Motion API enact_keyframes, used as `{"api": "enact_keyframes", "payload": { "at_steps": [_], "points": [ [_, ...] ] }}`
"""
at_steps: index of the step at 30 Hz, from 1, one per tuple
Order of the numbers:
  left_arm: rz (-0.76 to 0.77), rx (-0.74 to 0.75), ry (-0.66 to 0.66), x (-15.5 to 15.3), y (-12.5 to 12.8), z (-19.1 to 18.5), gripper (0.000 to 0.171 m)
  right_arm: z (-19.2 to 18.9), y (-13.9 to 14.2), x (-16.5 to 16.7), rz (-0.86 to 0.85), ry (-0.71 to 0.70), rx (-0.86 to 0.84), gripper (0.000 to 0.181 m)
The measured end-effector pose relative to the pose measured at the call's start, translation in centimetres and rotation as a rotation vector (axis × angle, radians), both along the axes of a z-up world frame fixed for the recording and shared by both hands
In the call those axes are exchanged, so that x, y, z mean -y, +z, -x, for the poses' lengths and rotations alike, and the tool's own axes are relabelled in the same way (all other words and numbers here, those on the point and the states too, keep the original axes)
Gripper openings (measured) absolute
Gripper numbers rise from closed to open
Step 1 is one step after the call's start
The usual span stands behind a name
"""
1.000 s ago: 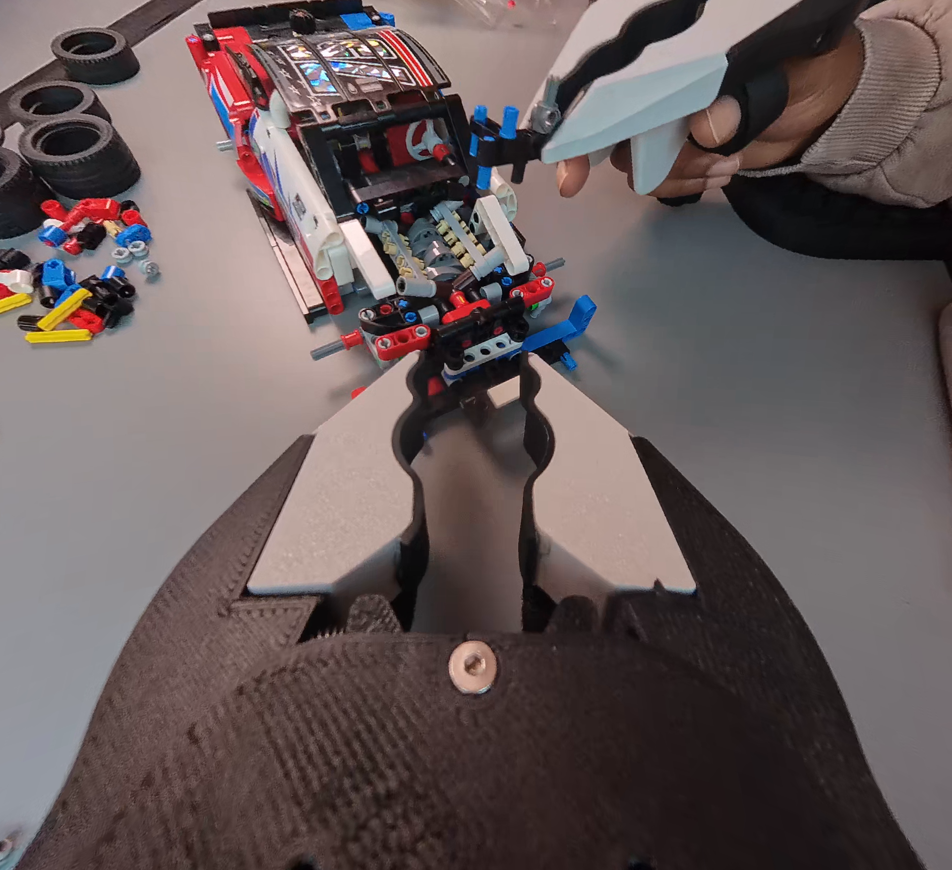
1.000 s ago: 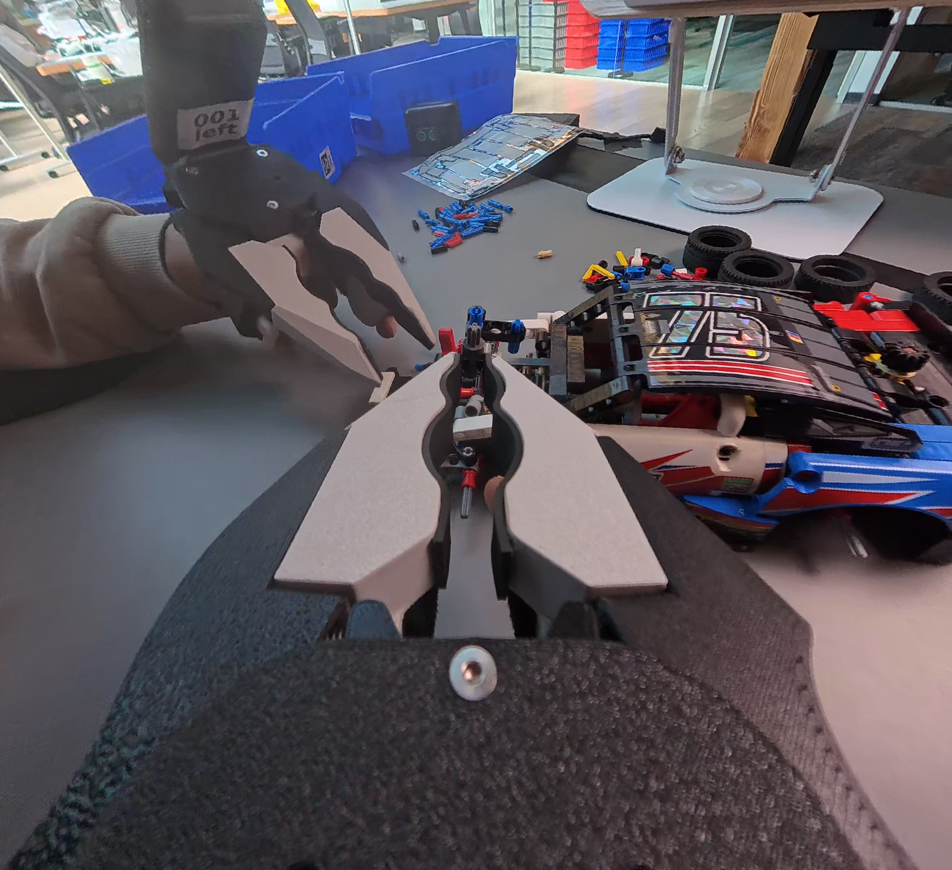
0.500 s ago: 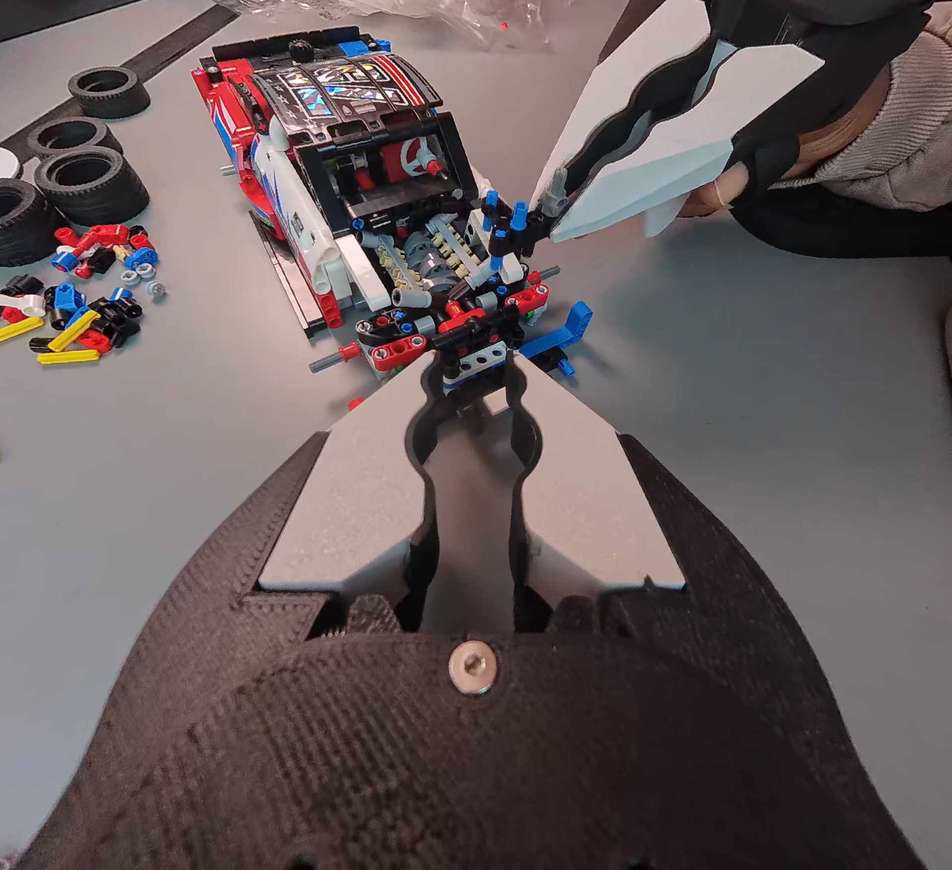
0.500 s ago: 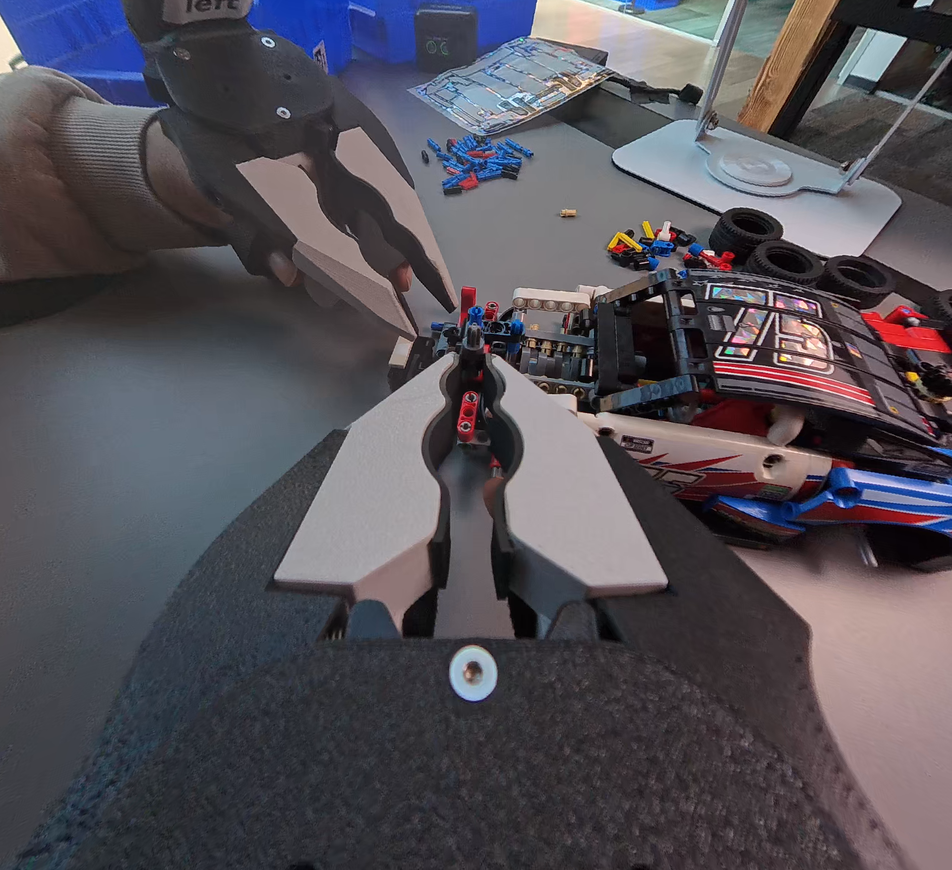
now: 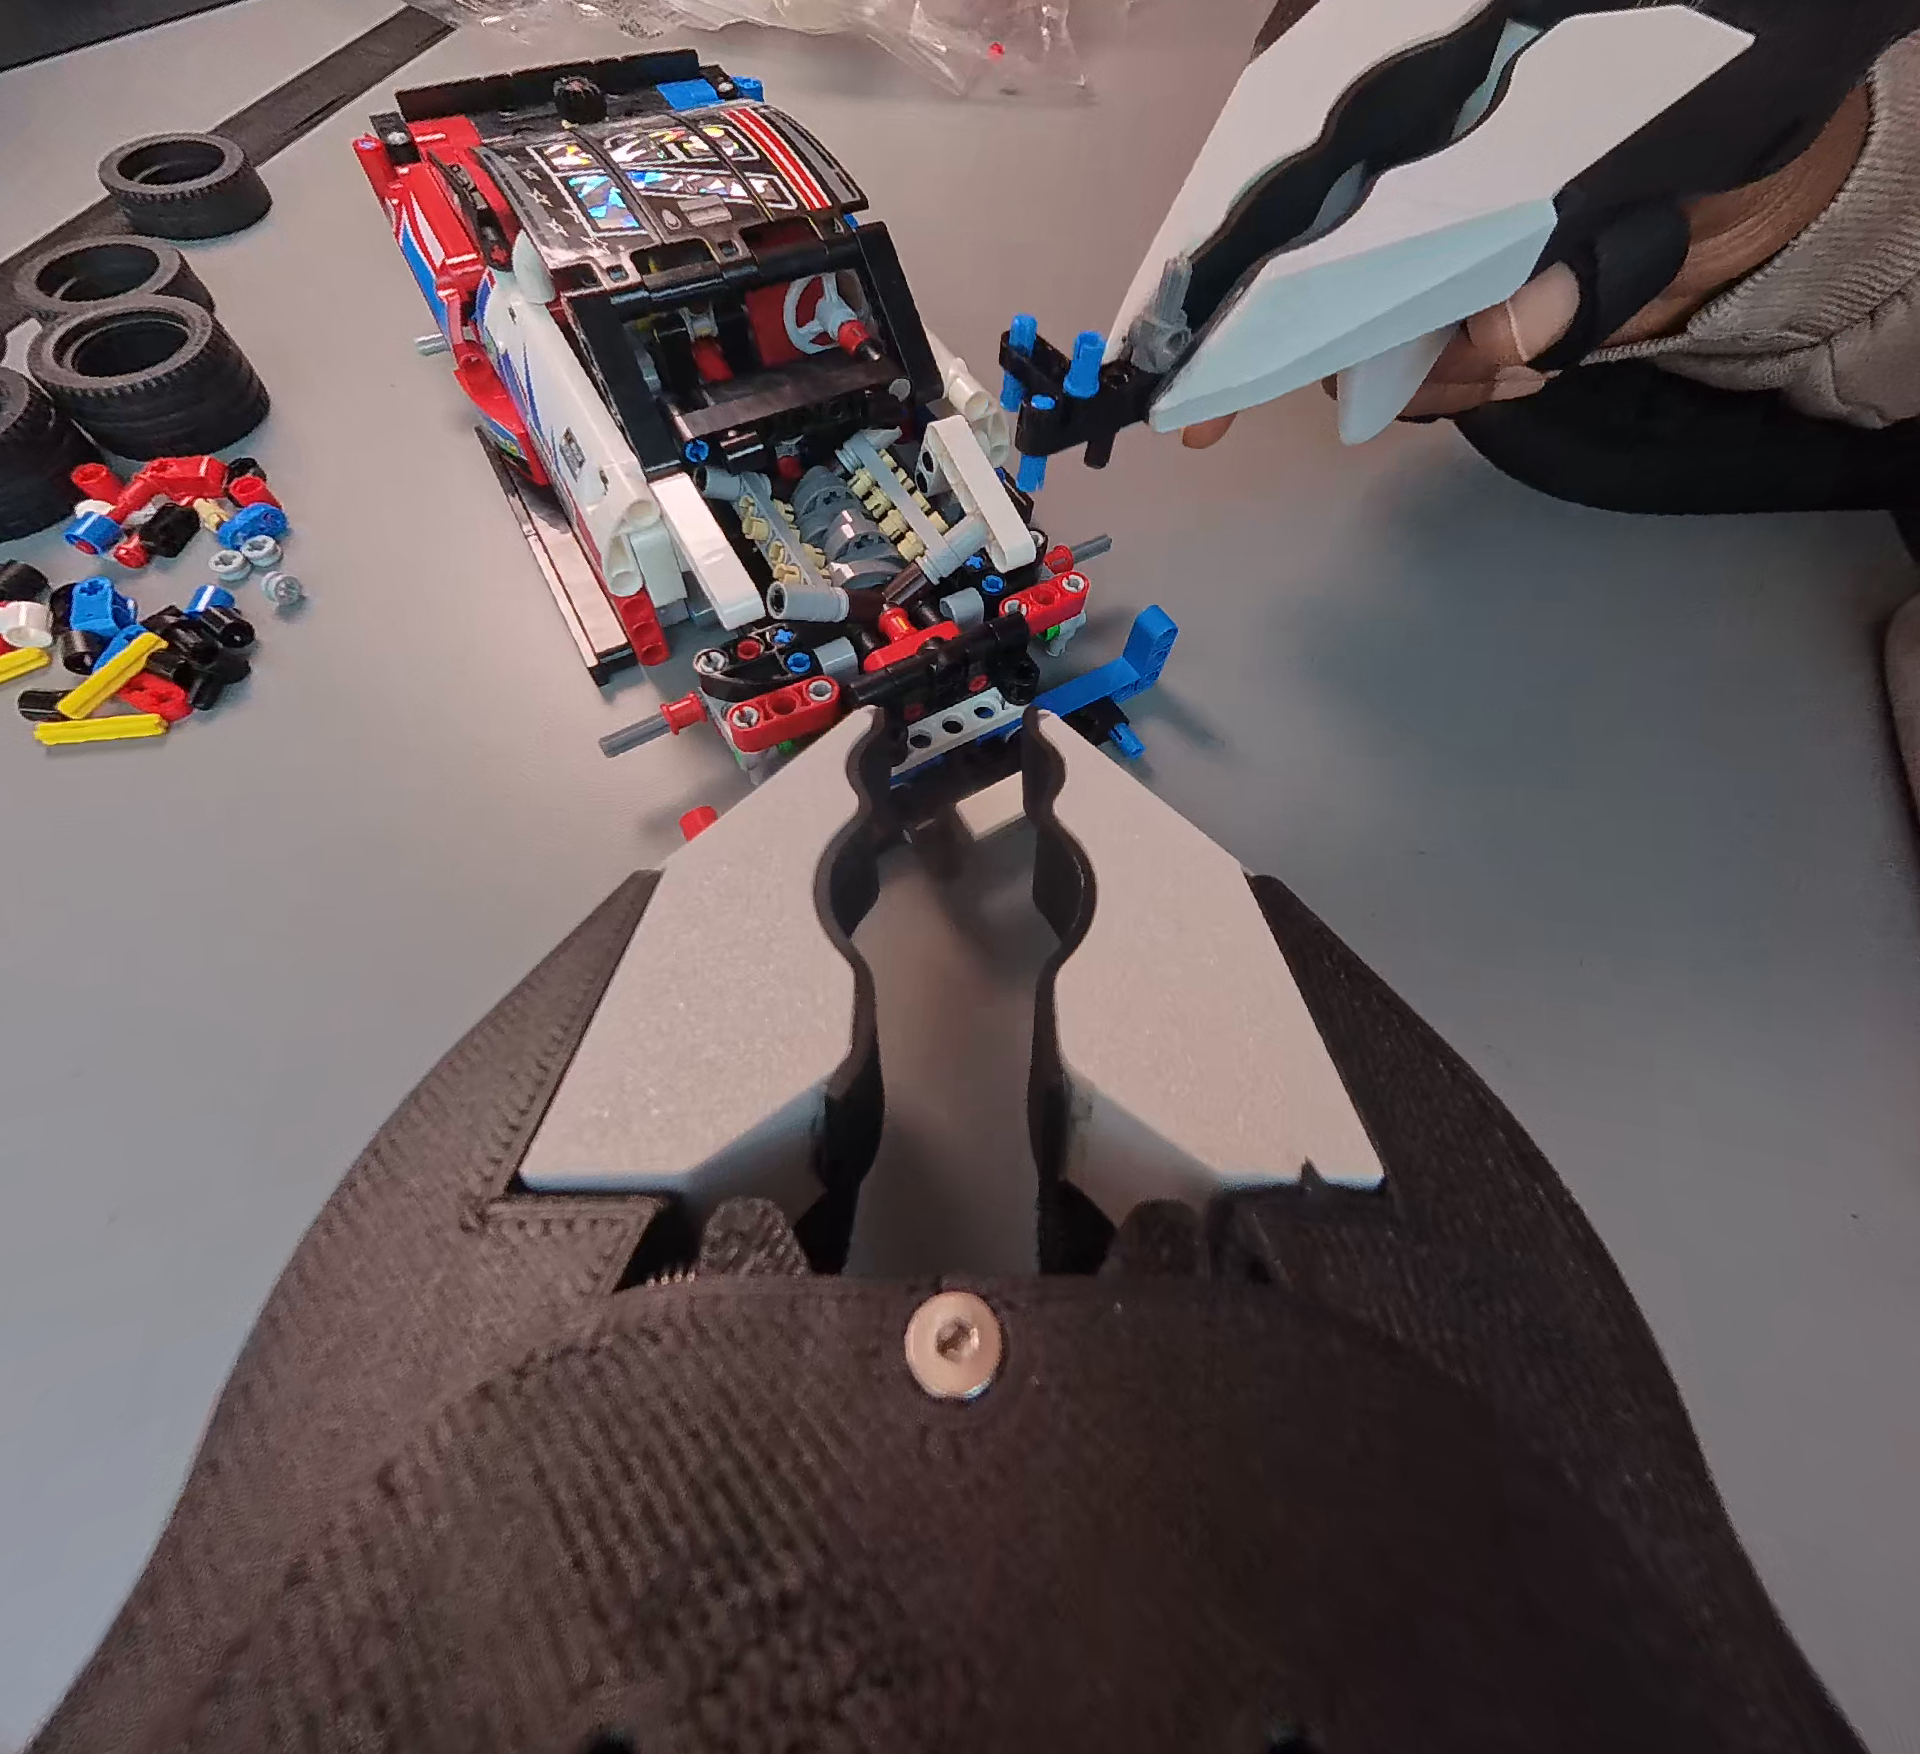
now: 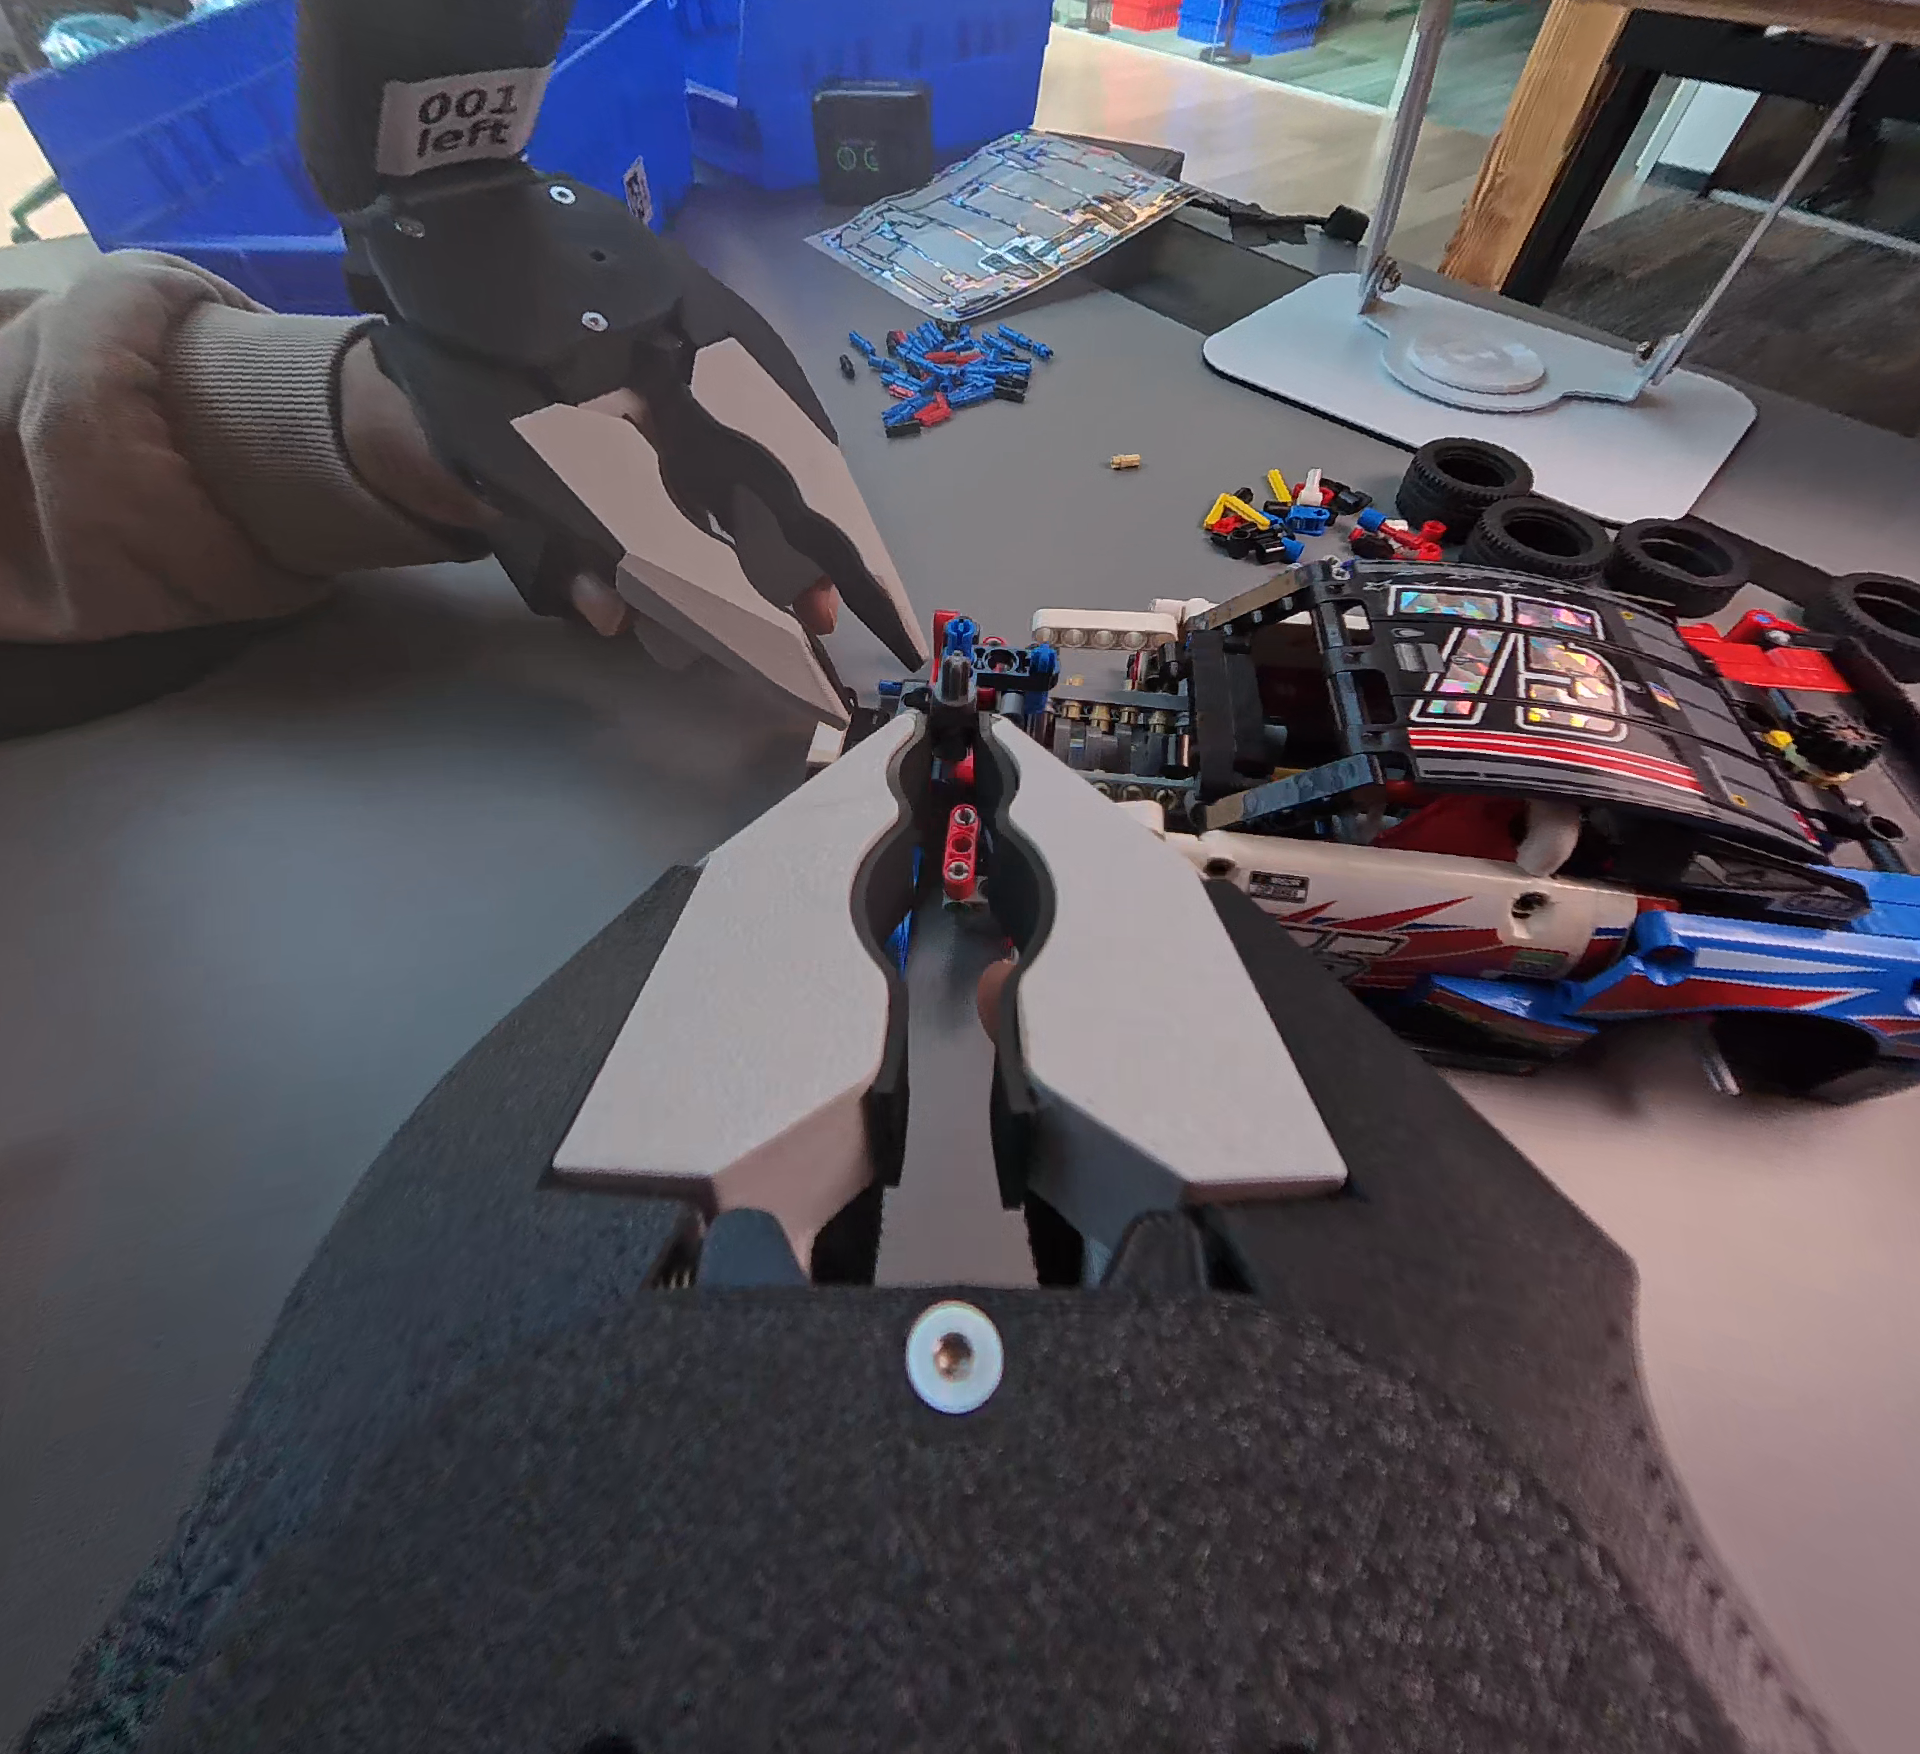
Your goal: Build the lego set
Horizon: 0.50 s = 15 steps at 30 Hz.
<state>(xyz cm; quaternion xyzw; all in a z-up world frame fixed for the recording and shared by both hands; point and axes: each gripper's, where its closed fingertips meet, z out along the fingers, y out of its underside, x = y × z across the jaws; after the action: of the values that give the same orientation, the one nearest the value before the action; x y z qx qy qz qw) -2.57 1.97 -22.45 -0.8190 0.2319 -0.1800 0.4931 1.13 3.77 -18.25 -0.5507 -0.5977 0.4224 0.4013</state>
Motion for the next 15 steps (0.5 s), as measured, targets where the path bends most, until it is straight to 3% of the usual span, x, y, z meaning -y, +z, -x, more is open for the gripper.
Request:
{"api": "enact_keyframes", "payload": {
  "at_steps": [15],
  "points": [
    [-0.030, 0.004, 0.027, -0.3, 0.6, 0.3, 0.025, 0.4, -1.2, 1.0, -0.040, 0.065, 0.010, 0.005]
  ]
}}
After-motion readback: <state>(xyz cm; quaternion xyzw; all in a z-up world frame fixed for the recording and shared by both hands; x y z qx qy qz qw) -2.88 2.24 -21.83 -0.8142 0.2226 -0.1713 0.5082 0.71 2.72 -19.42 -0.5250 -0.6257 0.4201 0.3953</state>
